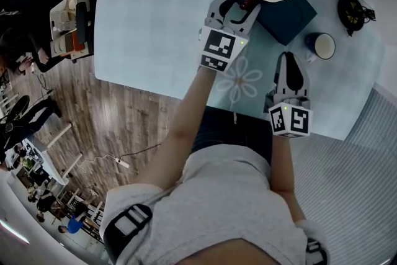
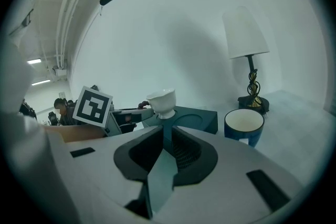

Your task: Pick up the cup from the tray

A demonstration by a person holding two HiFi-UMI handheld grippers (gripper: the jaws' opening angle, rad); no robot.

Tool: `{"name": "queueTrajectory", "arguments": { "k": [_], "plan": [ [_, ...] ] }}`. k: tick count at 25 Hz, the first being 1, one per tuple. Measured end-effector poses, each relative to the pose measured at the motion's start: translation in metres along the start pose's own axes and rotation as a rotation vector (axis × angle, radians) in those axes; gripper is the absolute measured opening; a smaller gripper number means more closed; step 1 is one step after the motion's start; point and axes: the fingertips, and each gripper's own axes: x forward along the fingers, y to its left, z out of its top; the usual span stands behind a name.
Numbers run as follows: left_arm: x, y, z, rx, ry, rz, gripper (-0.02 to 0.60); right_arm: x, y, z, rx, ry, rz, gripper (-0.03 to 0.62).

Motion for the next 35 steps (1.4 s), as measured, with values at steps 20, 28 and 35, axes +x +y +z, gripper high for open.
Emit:
{"name": "queueTrajectory", "arguments": {
  "k": [20, 28, 35],
  "plan": [
    [-0.003, -0.003, 0.019, 0.016, -0.137, 0.027, 0.043, 0.006, -0.01, -0.015, 0.01, 0.038, -0.016, 0.048],
    [-0.005, -0.001, 0.026, 0.015, -0.14, 0.019, 0.041, 0.006, -0.009, -0.016, 0.018, 0.04, -0.017, 0.048],
    [-0.009, 0.003, 0.037, -0.006, -0.181, 0.026, 0.043, 0.006, -0.014, -0.02, 0.024, 0.044, -0.019, 0.048]
  ]
}}
